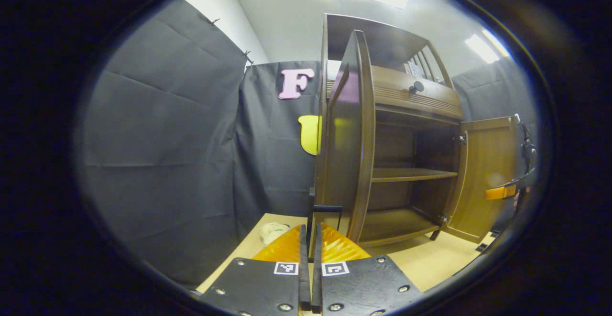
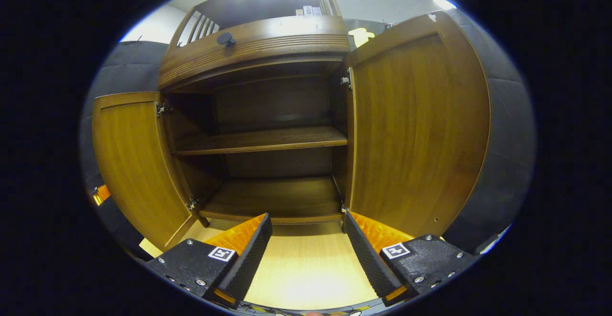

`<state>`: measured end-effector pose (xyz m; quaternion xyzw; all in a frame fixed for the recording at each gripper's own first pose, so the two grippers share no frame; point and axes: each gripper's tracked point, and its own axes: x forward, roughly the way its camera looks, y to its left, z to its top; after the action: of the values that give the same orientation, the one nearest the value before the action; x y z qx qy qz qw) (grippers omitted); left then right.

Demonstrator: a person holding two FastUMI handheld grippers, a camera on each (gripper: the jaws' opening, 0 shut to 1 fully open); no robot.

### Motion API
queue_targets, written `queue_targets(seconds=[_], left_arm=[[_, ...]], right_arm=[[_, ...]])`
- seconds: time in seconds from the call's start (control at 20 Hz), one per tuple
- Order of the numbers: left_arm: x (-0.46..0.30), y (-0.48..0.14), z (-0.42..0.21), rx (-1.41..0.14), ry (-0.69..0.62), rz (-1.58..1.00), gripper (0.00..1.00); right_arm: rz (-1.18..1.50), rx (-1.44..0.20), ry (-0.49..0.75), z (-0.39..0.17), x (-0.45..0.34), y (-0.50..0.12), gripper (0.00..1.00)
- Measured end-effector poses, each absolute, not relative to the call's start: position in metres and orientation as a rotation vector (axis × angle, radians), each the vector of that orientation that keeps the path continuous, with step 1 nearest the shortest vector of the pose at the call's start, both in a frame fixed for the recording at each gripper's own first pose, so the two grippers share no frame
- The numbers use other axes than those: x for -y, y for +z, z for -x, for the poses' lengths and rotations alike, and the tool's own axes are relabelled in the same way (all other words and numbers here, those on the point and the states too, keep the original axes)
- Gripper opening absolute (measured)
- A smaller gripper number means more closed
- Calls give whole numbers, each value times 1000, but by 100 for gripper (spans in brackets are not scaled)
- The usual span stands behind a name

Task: Open the right door of the double-door shoe cabinet with the right hand, and open the left door with the left hand.

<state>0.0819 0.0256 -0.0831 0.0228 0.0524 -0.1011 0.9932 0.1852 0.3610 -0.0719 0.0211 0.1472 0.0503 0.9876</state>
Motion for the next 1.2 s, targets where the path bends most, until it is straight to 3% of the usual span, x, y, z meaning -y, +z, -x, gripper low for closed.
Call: queue_targets(seconds=[0.15,0.2,0.3,0.4,0.55,0.6,0.8,0.85,0.9,1.1,1.15,1.2], left_arm=[[-35,-80,-80,-105,-232,1,0],[-36,-79,-81,-101,-228,17,2],[-42,-78,-79,-95,-211,28,3],[-47,-75,-75,-94,-185,23,3],[-45,-64,-60,-81,-151,2,2],[-42,-57,-54,-72,-138,-9,2],[-16,-34,-32,-25,-124,-46,2],[-9,-34,-26,-17,-135,-48,9],[-3,-34,-21,-15,-129,-57,9],[37,-23,-3,7,-93,-58,70],[50,-20,5,10,-93,-36,85],[62,-17,11,13,-98,-13,100]], right_arm=[[-24,-293,96,-184,-359,-69,96],[-23,-293,91,-183,-357,-66,92],[-19,-287,81,-182,-354,-59,95],[-6,-269,78,-180,-350,-52,92],[8,-258,110,-178,-348,-50,96],[9,-257,122,-177,-348,-51,92],[-6,-239,160,-166,-334,-50,92],[-11,-230,169,-163,-328,-48,92],[-9,-221,177,-157,-321,-44,92],[9,-159,207,-130,-298,-27,92],[4,-148,212,-123,-294,-24,99],[-4,-141,217,-116,-291,-21,96]])
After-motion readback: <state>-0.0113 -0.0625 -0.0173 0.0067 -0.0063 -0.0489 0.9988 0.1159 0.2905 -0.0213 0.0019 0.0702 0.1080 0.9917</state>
